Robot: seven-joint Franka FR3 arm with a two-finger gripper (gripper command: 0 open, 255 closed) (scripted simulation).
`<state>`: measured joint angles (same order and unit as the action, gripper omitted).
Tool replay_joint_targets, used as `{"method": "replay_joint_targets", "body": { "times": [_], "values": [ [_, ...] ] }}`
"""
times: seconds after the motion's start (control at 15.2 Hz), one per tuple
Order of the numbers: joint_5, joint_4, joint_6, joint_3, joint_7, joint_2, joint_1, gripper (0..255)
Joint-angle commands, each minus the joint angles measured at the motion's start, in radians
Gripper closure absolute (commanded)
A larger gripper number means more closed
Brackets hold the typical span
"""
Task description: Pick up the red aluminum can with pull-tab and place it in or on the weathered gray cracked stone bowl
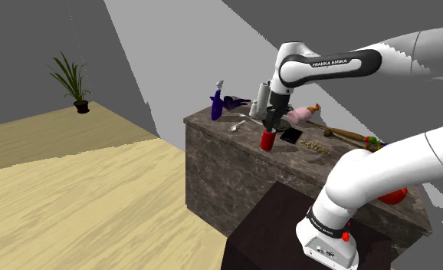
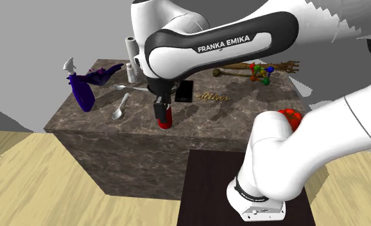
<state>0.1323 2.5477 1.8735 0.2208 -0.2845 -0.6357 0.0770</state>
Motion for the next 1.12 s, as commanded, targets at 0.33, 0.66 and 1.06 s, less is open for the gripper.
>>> {"method": "replay_joint_targets", "body": {
  "times": [0.33,0.66,1.06],
  "values": [
    [0.049,-0.020,0.214,0.141,-0.170,0.182,0.025,0],
    [0.047,-0.007,0.296,0.173,-0.204,0.243,0.024,0],
    [0.045,0.028,0.368,0.185,-0.209,0.281,0.022,0]
  ]
}}
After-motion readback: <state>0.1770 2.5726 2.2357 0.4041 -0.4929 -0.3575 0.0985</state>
